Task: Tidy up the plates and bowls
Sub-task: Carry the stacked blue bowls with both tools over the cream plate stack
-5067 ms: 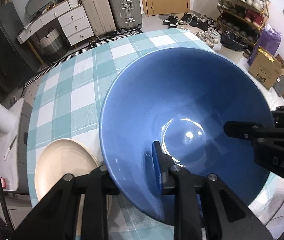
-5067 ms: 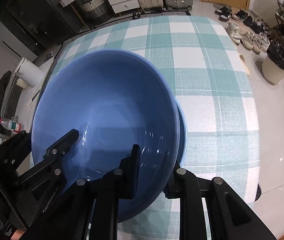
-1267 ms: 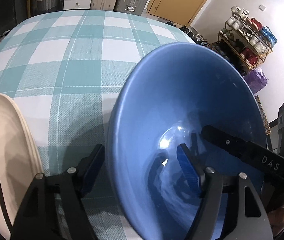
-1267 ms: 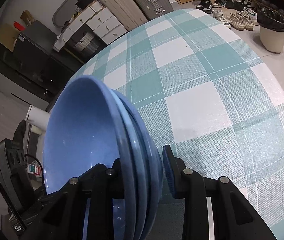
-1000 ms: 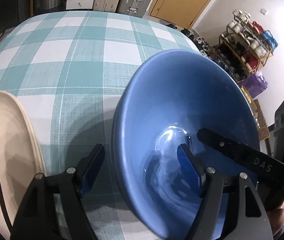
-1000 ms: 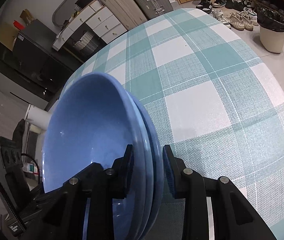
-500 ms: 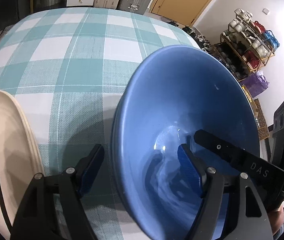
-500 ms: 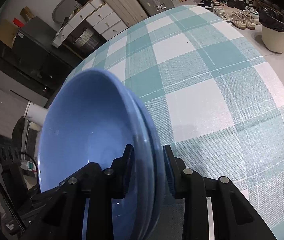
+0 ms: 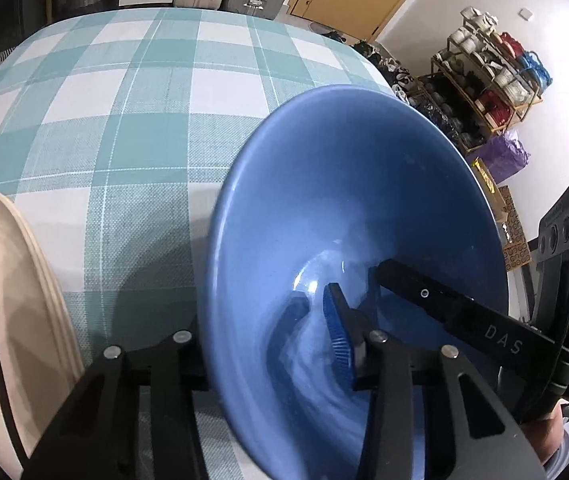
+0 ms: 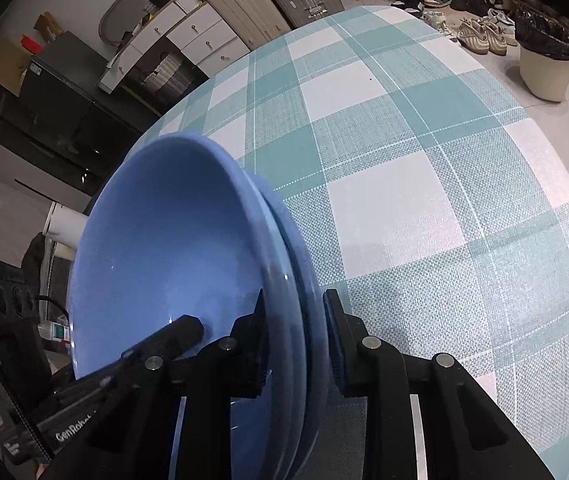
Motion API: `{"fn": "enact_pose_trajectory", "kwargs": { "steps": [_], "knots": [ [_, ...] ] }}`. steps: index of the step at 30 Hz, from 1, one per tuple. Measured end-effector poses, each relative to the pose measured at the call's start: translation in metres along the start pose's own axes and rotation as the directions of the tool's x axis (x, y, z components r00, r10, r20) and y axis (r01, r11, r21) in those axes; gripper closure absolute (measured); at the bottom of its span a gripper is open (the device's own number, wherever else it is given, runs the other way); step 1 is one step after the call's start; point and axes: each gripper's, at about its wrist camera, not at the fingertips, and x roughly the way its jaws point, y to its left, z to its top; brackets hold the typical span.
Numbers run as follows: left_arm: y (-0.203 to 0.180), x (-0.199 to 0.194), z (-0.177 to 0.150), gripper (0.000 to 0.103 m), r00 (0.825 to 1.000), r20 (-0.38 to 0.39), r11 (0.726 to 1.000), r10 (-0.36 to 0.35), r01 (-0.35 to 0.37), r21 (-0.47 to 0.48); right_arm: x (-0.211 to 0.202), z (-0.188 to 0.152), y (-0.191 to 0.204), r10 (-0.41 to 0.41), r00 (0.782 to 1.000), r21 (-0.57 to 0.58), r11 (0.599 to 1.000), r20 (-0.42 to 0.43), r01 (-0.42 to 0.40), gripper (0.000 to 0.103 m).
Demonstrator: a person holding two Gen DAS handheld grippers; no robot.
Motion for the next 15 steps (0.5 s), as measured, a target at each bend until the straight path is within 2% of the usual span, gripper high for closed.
{"fn": "enact_pose_trajectory", "kwargs": {
  "steps": [8, 15],
  "knots": [
    [0.004, -0.003, -0.003, 0.061, 1.000, -0.028, 0.999, 0.007, -0.008, -0.039, -0.002, -0.002, 0.008, -0.030, 1.000, -0.030, 0.999, 0.000, 0.030, 0.078],
    [0.006, -0.013, -0.003, 0.060, 1.000, -0.021, 0.999, 0.003, -0.004, -0.048, 0.000, 0.003, 0.012, -0.008, 1.000, -0.016, 1.000, -0.025, 0.008, 0.078]
  ]
}}
